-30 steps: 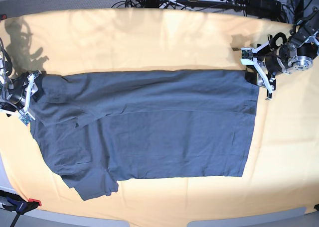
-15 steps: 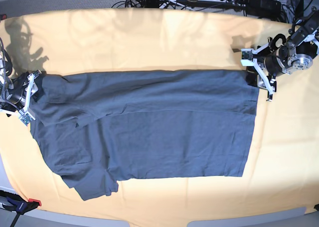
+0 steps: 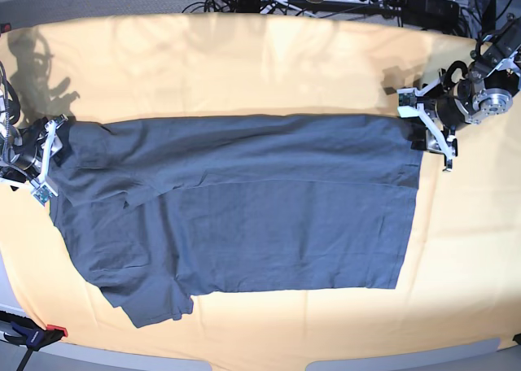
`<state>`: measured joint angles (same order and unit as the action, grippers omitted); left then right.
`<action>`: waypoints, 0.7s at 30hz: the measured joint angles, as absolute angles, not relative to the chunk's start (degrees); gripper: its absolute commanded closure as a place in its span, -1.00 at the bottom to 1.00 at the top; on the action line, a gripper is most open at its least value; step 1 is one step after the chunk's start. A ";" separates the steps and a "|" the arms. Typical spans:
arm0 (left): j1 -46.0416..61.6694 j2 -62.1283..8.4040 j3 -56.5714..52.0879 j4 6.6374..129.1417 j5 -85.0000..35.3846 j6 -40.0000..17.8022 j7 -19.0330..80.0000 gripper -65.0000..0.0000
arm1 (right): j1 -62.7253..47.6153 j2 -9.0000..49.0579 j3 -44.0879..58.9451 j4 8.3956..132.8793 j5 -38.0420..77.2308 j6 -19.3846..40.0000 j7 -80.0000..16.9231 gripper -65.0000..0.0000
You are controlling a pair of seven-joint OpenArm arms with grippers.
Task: Fold the T-shirt properly
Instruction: 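Regrasp the shoulder edge with both grippers, pulling it taut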
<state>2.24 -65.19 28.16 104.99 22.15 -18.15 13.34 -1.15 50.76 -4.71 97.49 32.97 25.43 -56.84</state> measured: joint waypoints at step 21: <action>2.26 -64.16 28.16 104.99 22.33 -17.80 14.81 1.00 | -7.35 50.74 -4.64 97.56 34.46 34.83 -61.95 -0.05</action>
